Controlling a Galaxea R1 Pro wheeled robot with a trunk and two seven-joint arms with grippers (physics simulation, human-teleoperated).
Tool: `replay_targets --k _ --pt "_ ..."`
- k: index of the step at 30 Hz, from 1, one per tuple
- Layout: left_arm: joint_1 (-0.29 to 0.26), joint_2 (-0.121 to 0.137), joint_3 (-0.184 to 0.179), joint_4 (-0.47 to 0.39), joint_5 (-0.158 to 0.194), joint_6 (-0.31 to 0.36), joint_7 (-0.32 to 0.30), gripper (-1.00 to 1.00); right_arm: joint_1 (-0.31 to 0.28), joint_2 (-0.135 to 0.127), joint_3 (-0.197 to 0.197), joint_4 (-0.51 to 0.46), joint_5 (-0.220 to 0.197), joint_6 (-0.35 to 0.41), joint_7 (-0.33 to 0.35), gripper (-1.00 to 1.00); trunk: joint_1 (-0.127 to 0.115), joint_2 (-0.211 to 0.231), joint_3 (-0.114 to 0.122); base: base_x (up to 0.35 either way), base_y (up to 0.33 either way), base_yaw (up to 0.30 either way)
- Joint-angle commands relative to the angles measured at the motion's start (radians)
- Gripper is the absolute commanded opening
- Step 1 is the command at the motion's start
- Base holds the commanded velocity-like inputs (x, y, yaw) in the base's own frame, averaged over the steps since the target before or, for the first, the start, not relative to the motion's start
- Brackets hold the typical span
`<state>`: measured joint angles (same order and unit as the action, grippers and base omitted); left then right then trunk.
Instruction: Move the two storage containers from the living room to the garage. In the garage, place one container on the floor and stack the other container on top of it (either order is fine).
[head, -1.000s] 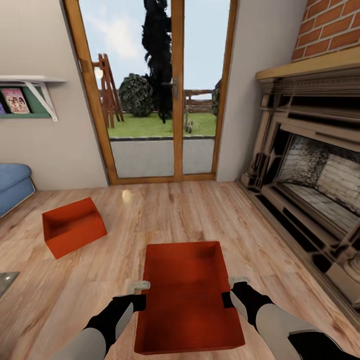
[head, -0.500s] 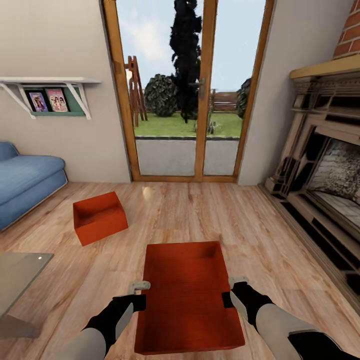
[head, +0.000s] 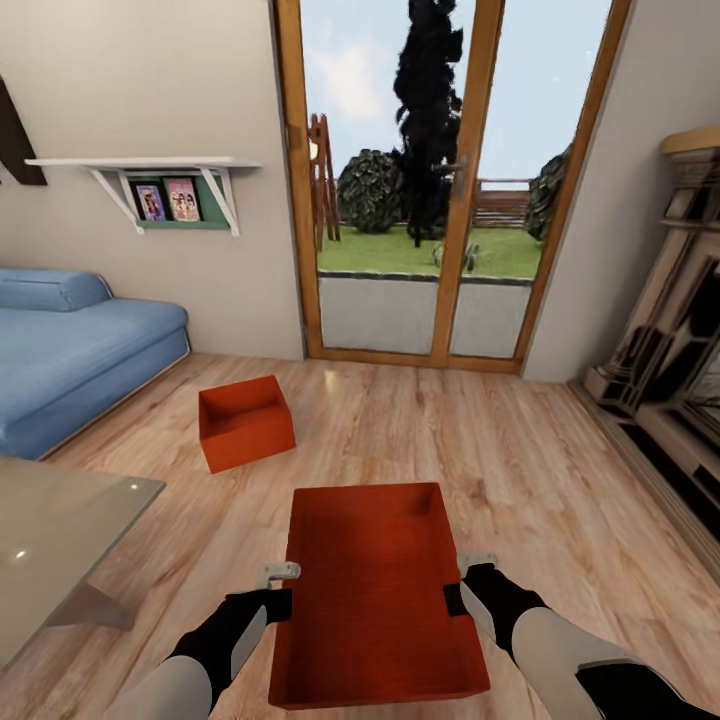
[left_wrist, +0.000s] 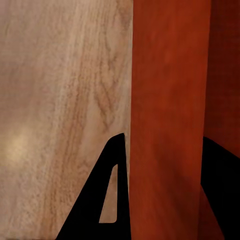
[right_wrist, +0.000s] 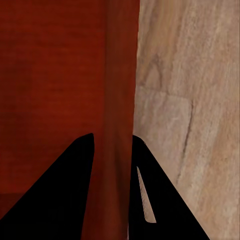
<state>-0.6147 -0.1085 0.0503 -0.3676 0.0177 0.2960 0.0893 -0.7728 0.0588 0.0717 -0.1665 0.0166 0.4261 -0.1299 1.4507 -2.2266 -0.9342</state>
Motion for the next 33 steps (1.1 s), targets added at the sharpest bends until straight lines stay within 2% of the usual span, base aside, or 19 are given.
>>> replay_targets --k 1,24,33 --pt "0.0 0.0 0.006 -0.002 -0.008 0.006 0.004 -1.0 0.0 -0.001 0.007 -0.002 0.006 0.008 -0.002 -1.0 0.0 0.0 -0.001 0.0 0.0 0.29" --pt "0.0 0.0 0.006 -0.002 -0.008 0.006 0.004 -1.0 0.0 -0.001 0.007 -0.002 0.006 0.008 -0.002 -1.0 0.0 0.0 -0.001 0.0 0.0 0.289" --pt "0.0 0.0 0.006 -0.002 -0.008 0.006 0.004 -1.0 0.0 -0.001 0.008 -0.002 0.006 0.008 -0.002 -1.0 0.0 0.0 -0.001 -0.093 0.0 0.058"
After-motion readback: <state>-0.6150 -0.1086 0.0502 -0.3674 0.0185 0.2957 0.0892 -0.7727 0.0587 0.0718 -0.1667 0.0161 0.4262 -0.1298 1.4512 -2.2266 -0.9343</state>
